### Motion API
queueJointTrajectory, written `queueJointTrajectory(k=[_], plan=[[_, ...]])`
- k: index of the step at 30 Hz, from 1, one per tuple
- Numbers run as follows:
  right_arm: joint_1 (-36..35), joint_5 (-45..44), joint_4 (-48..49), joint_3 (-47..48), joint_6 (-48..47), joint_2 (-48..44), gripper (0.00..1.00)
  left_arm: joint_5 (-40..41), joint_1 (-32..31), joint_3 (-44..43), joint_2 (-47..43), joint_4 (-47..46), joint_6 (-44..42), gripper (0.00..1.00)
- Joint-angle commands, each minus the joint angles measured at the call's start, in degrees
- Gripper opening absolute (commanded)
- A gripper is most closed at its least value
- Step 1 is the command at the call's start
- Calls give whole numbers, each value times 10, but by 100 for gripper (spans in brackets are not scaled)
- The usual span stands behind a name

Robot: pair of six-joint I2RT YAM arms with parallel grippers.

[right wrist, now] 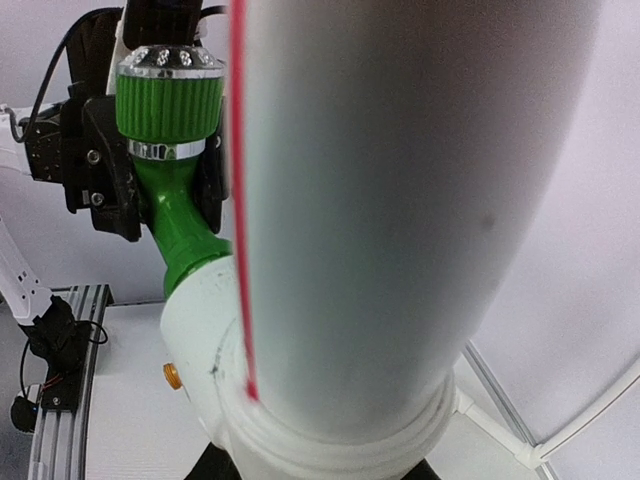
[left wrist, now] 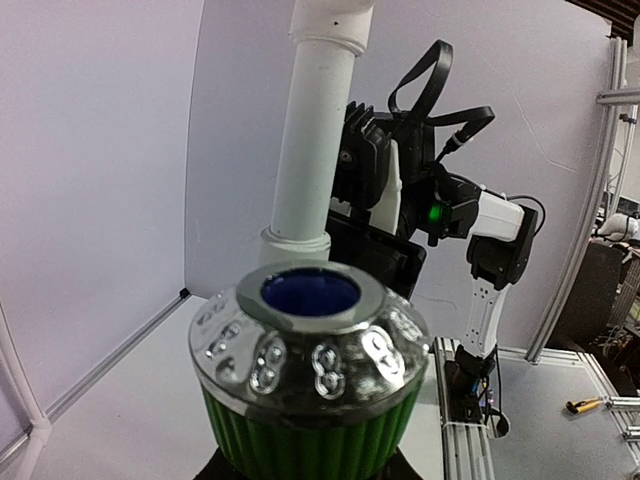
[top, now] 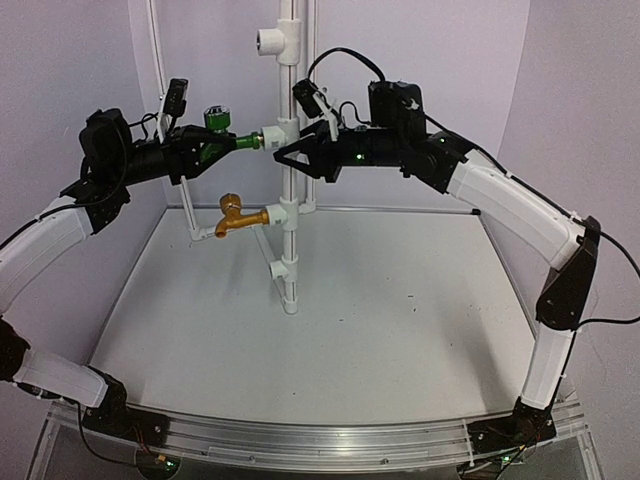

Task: Install the water faucets

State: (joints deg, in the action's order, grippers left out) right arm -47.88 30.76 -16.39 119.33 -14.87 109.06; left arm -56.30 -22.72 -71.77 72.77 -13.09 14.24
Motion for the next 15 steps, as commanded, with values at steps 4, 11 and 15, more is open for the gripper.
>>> queueJointTrajectory(k=[4,11,15], plan=[[-11,-1,52,-19,-31,-29,0,3,-29,-3,22,35,-27,0],[-11,16,50,-33,-34,-40,0,-12,-29,-52,25,173,-309,0],[-11,25,48,-32,-34,-43,0,-10,-28,-74,34,219,-433,0]])
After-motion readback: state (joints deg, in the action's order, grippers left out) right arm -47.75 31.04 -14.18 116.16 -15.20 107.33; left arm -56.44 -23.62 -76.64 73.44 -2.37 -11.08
